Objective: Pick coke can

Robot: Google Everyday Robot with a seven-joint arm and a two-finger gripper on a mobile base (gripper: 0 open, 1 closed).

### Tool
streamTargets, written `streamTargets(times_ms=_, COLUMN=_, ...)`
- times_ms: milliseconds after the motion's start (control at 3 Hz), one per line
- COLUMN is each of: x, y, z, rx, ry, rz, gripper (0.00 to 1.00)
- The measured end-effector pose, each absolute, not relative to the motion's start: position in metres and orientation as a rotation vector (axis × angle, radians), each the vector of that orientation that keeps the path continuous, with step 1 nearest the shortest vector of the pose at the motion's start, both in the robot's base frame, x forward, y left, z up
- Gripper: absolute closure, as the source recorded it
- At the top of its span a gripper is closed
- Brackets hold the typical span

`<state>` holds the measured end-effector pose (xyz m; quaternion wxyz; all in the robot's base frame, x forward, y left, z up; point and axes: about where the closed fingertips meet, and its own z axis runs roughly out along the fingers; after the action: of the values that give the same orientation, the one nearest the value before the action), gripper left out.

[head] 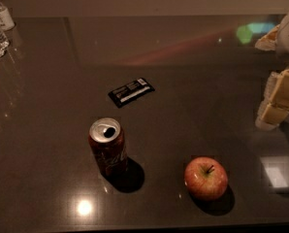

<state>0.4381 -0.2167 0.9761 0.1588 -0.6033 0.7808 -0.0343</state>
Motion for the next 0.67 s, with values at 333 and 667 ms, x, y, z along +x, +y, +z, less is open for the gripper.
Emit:
streamTargets(times_ms=333, x=0.4381, y=-0.2167, z=0.9761, rx=-1.725, ry=2.232, rz=-0.098, gripper=0.0)
streamTargets(times_ms=667, x=0.4409, y=-0.2097, z=0.9768, rx=-1.724, ry=2.217, rz=-0.051, gripper=0.0)
